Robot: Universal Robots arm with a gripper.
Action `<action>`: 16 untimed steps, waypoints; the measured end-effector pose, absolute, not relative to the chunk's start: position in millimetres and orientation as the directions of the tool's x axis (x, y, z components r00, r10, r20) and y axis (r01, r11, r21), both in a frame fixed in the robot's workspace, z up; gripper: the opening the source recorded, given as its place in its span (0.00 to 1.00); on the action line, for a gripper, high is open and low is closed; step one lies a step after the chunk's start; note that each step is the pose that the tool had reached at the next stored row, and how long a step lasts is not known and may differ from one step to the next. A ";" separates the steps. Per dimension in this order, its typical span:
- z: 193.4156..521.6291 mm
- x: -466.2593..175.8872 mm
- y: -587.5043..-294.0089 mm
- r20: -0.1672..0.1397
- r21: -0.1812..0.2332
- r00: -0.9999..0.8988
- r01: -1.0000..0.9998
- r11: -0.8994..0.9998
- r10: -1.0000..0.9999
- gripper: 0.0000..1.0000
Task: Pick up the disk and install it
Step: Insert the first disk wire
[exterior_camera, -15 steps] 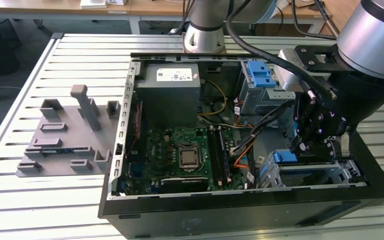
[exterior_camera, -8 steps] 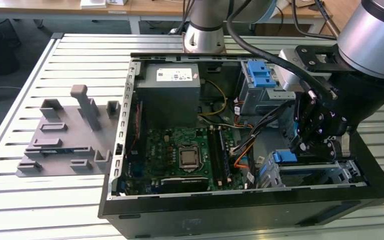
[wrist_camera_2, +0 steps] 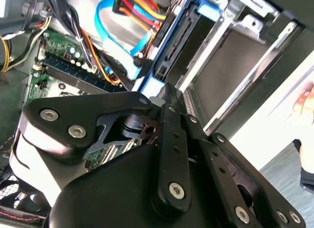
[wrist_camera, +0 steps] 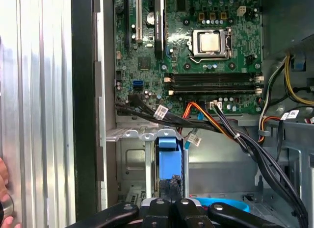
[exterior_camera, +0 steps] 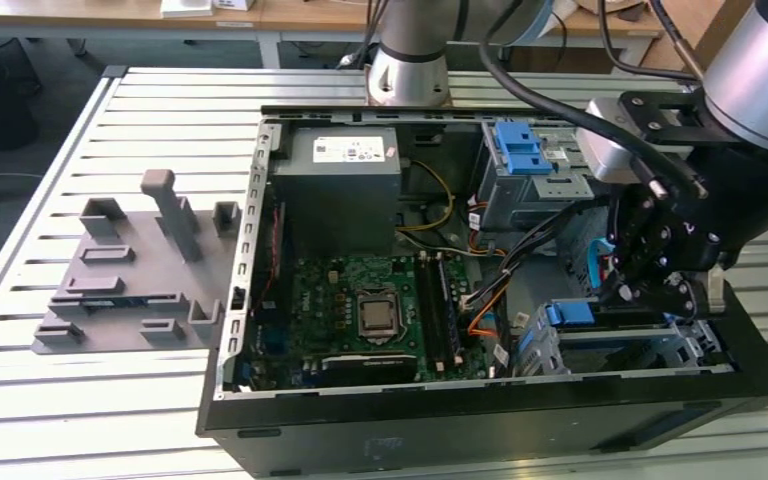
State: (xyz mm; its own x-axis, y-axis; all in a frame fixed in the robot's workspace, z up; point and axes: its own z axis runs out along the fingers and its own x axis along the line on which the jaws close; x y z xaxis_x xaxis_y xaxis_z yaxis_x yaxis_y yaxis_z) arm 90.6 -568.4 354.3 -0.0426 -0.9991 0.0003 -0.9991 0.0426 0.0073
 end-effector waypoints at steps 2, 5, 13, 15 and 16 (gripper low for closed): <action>354.2 94.8 -568.4 0.000 0.007 -0.043 -0.999 0.043 -0.999 0.11; 354.2 100.0 -568.3 0.000 0.007 -0.043 -0.999 0.043 -0.999 0.11; 354.9 105.4 -568.3 0.000 0.007 -0.043 -0.999 0.043 -0.999 0.11; 355.6 107.0 -568.2 0.000 0.007 -0.043 -0.999 0.043 -0.999 0.11; 355.9 108.2 -568.1 0.000 0.007 -0.043 -0.999 0.043 -0.999 0.11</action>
State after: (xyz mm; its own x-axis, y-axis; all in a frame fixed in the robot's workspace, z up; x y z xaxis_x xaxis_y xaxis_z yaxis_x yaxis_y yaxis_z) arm 108.2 -568.1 355.9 -0.0426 -0.9991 0.0003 -0.9991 0.0426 0.0073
